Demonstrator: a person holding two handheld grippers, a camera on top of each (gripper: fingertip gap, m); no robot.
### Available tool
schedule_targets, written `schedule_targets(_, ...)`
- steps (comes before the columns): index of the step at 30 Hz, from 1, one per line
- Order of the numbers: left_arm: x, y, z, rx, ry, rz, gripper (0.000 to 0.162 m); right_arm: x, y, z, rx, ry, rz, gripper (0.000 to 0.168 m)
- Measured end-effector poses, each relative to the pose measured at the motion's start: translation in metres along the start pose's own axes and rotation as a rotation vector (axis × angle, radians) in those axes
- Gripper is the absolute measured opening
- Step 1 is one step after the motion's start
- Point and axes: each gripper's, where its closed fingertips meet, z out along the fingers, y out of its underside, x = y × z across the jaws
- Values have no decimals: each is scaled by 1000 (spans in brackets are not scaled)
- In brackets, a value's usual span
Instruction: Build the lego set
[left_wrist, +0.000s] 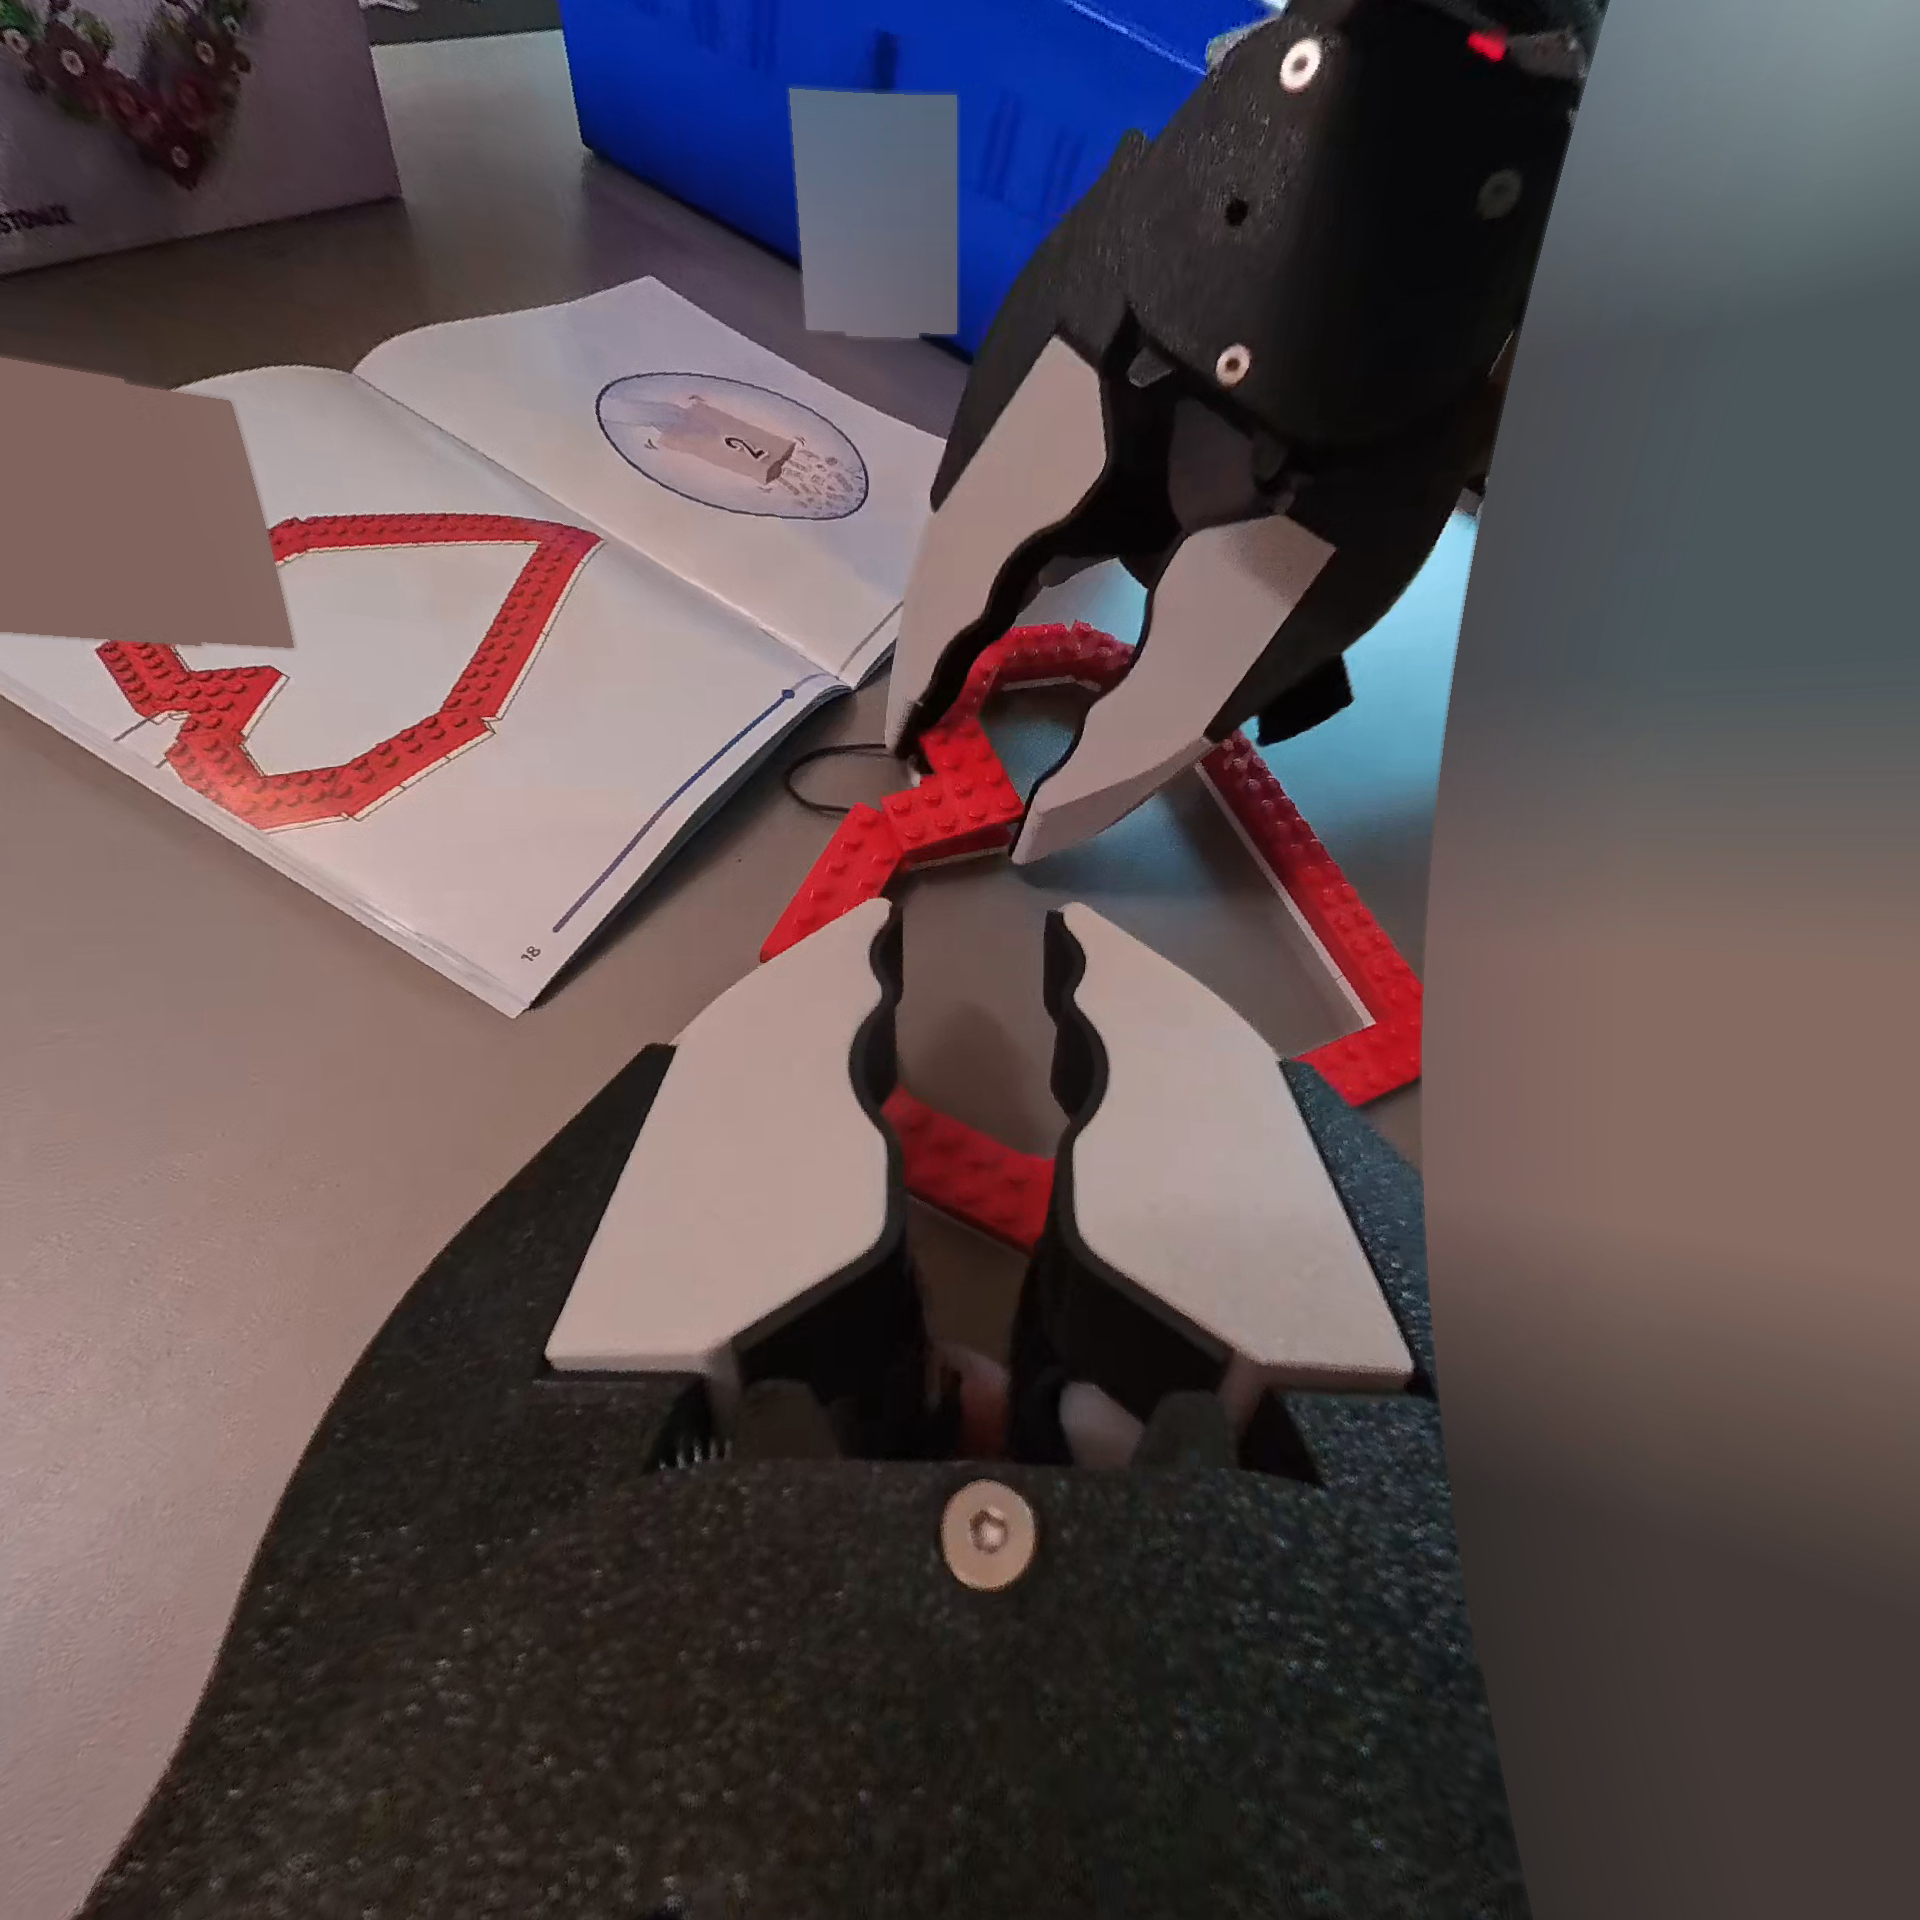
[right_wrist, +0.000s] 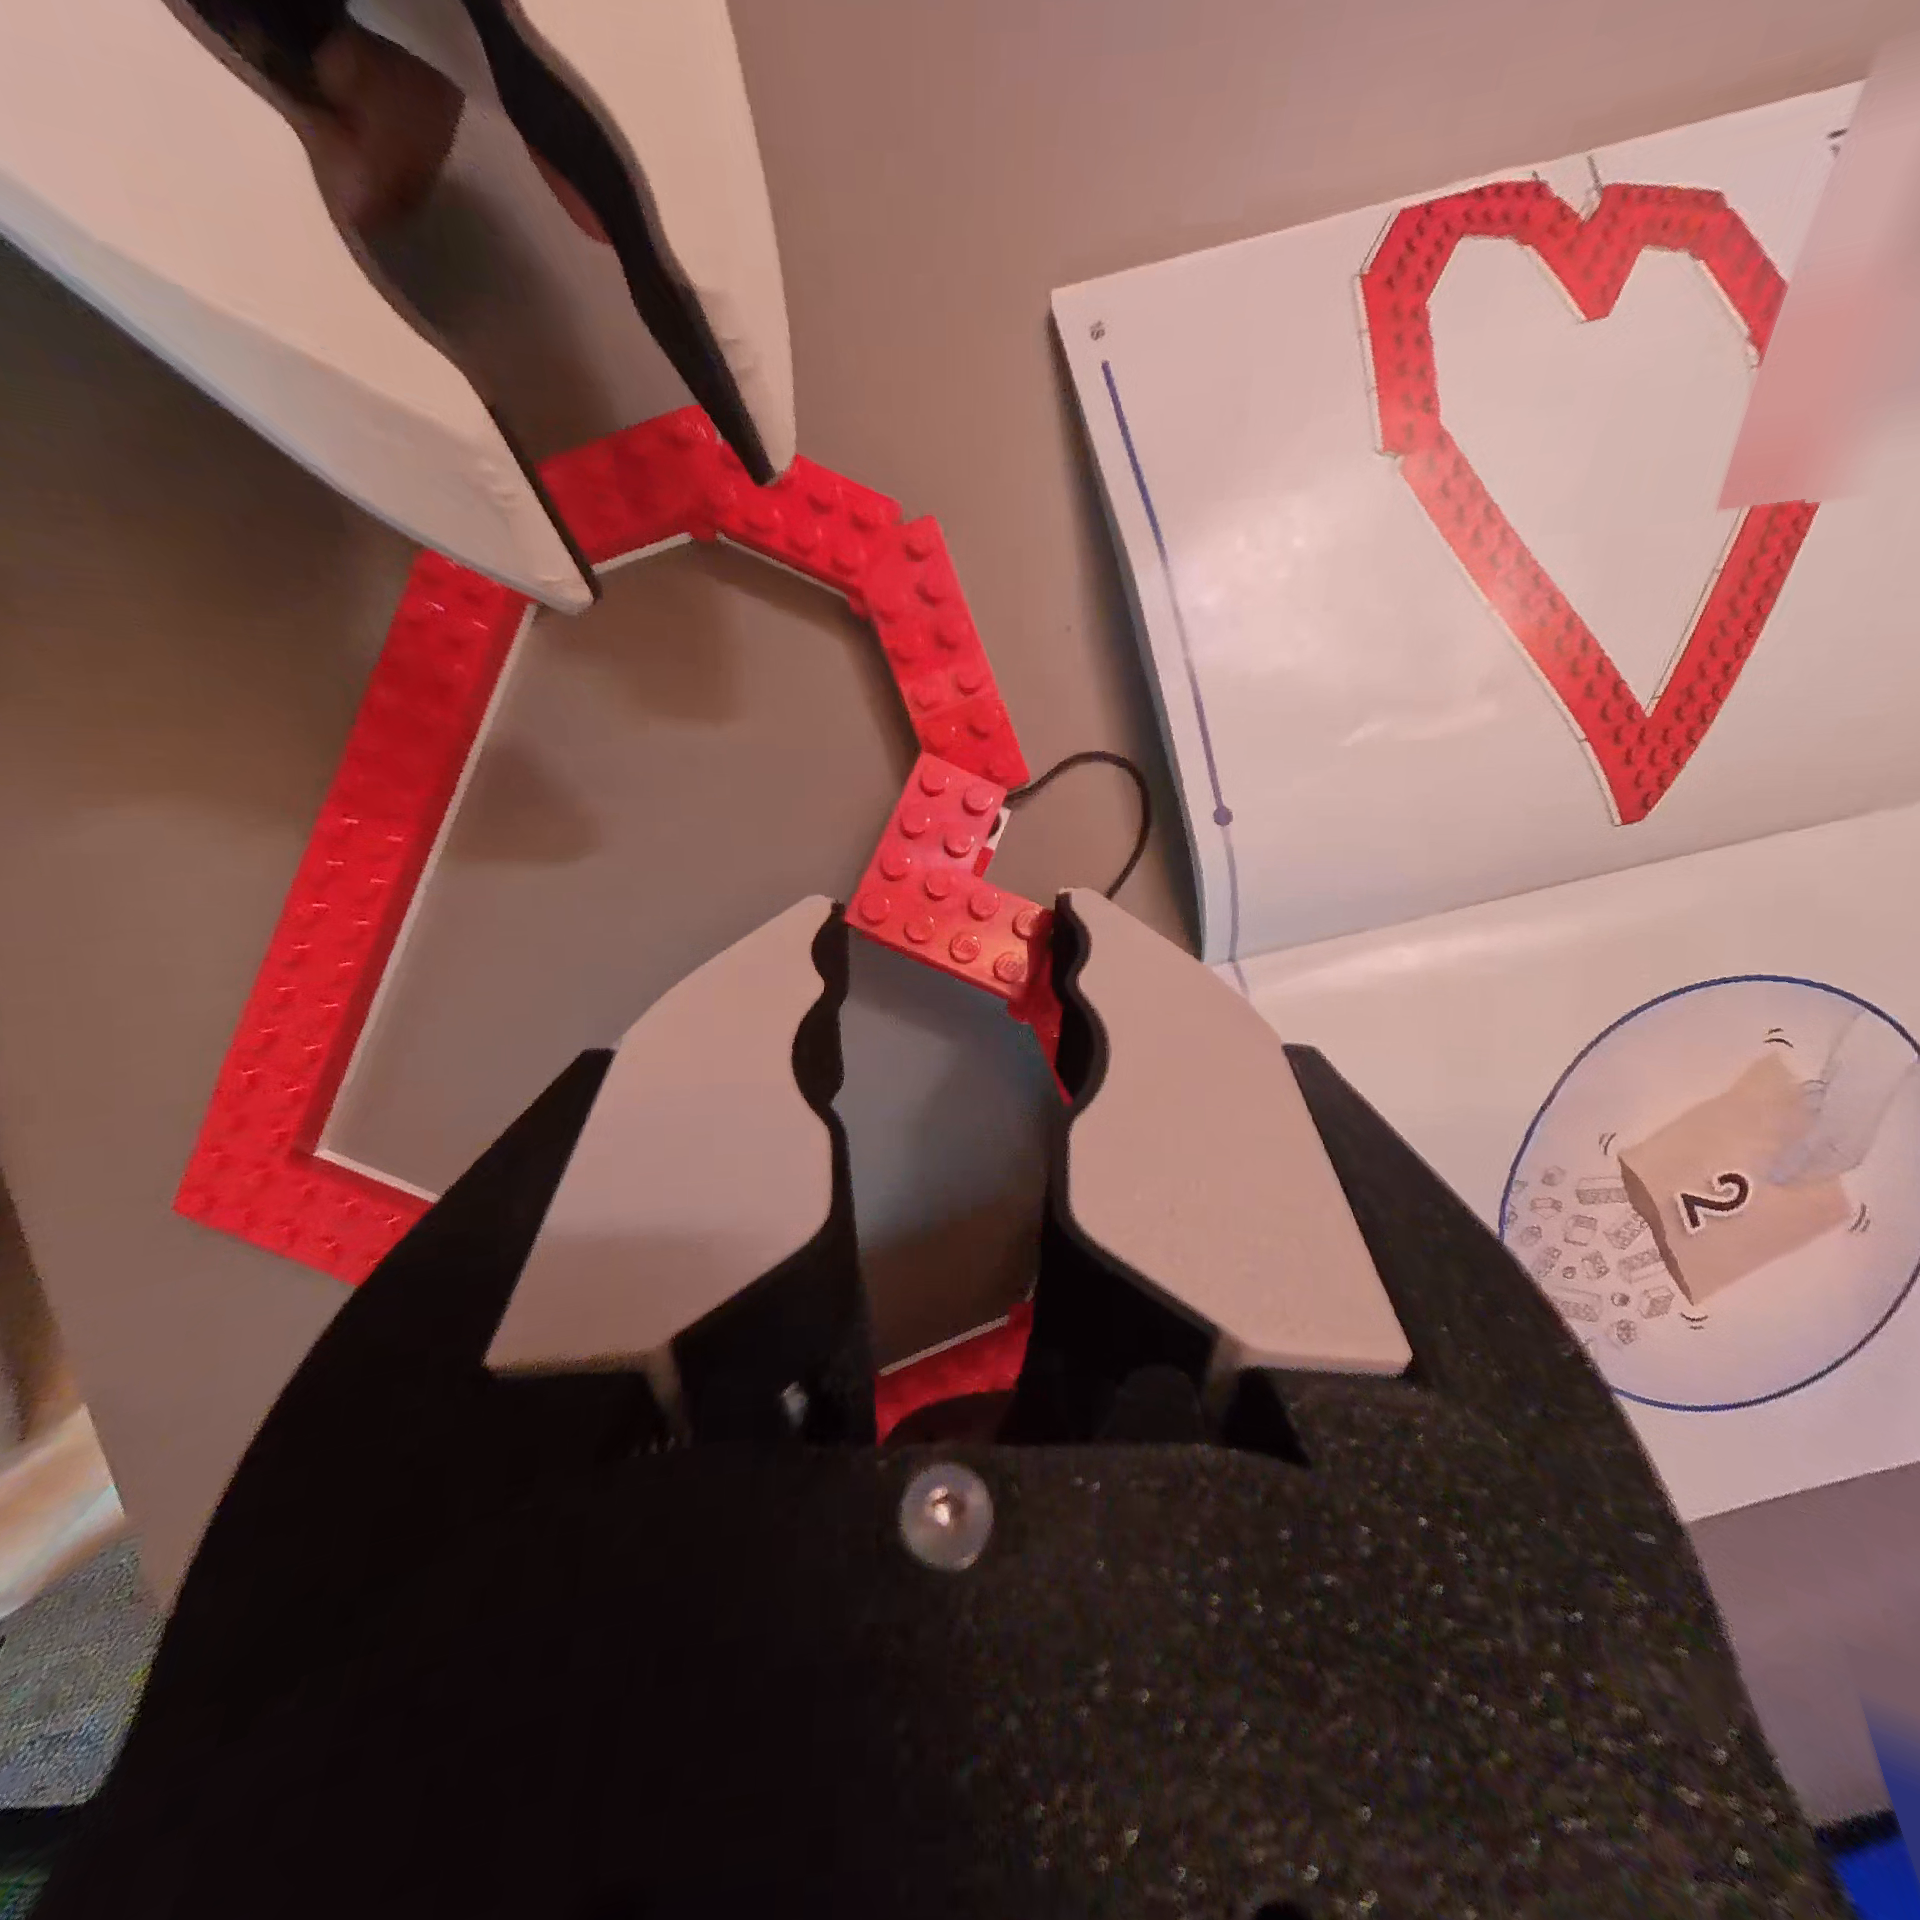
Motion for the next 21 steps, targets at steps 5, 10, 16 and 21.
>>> schedule_targets(5,2,1,1,-9,11,10,25,0,2,1,-29,-8,14,38)
schedule_targets(10,3,3,3,-27,7,35,25,-1,1,-2,-35,-4,-5,42)
schedule_targets(16,4,6,8,-90,-25,114,23,4,5,-5,-27,21,-1,46)
schedule_targets(21,5,12,20,-214,-62,171,10,5,12,-18,25,40,-1,42)
